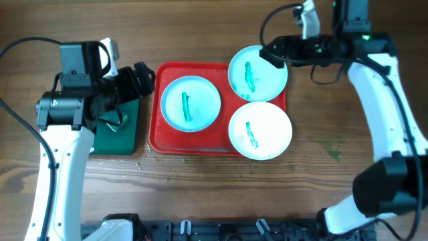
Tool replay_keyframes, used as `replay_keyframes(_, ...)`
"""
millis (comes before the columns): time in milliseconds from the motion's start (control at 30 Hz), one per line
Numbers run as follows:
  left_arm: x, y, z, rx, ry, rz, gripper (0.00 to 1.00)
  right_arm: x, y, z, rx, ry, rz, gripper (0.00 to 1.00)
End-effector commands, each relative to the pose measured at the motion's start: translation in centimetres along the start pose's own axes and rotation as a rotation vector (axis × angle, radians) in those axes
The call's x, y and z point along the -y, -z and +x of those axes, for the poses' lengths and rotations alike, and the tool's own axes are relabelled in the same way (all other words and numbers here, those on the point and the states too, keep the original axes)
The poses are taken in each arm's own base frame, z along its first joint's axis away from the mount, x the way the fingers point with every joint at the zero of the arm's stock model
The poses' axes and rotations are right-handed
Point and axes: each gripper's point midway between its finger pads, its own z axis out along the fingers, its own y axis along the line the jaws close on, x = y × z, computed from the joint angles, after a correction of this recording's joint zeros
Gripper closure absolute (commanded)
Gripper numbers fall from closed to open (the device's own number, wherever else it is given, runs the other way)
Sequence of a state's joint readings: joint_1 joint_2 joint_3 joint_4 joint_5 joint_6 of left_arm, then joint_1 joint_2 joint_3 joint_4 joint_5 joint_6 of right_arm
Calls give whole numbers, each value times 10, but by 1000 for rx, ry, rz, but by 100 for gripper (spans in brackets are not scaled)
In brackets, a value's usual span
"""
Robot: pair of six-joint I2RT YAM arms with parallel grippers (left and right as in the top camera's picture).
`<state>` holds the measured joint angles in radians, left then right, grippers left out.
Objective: Clean dirty plates on tray and stack at the side
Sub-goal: 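Grasp the sponge with the left gripper and the left plate with the right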
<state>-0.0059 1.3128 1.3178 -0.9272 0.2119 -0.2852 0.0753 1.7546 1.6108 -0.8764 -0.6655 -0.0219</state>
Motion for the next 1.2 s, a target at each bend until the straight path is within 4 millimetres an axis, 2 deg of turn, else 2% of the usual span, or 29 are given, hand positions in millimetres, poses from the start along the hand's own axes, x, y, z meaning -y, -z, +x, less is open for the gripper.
replay_keyframes(0,1,-1,-11,36,78,-7,0,-8,-42,12,-75,-36,196,1)
replay_keyframes(33,-16,-2,-9,44,187,-95,2,-15,-54,18,-87,-31,263,2)
replay_keyframes(100,-60,-2,5,46,374,-339,5,-28,-80,28,-102,-32,348,12)
replay_keyframes(133,-76,-6,14,24,418,-431,5,-34,-100,36,-119,-27,375,20)
replay_keyframes(267,-86,-28,22,-44,425,-488,7,-35,-162,75,-224,-44,396,46)
replay_keyframes(367,-91,-37,23,-59,431,-502,11,-24,-189,102,-299,-111,415,62)
replay_keyframes(467,-107,-38,21,-63,476,-530,13,-14,-209,124,-350,-158,437,68)
replay_keyframes(533,-113,-36,21,-62,497,-537,15,-10,-212,129,-359,-196,450,74)
replay_keyframes(667,-120,-41,31,-84,507,-554,20,1,-225,144,-376,-281,483,80)
replay_keyframes(700,-123,-44,37,-92,512,-562,25,1,-226,143,-373,-281,482,88)
replay_keyframes(767,-129,-52,51,-100,570,-579,35,1,-226,142,-367,-293,483,94)
replay_keyframes(833,-135,-65,60,-90,594,-580,35,1,-226,142,-367,-293,482,95)
replay_keyframes(900,-141,-76,58,-46,590,-573,37,1,-227,141,-363,-292,480,96)
replay_keyframes(967,-155,-87,52,35,574,-608,27,1,-227,141,-360,-291,479,96)
replay_keyframes(1000,-166,-94,51,60,558,-654,26,1,-227,141,-360,-292,478,96)
replay_keyframes(1033,-169,-102,50,49,520,-659,28,1,-227,141,-360,-291,478,96)
replay_keyframes(1067,-171,-109,51,34,492,-661,30,1,-227,141,-360,-291,478,96)
replay_keyframes(1100,-174,-118,53,12,459,-663,36,1,-227,141,-360,-291,479,96)
replay_keyframes(1133,-178,-129,58,-8,455,-673,51,1,-227,141,-360,-291,478,96)
replay_keyframes(1167,-181,-134,61,-21,454,-681,52,1,-227,141,-360,-291,478,96)
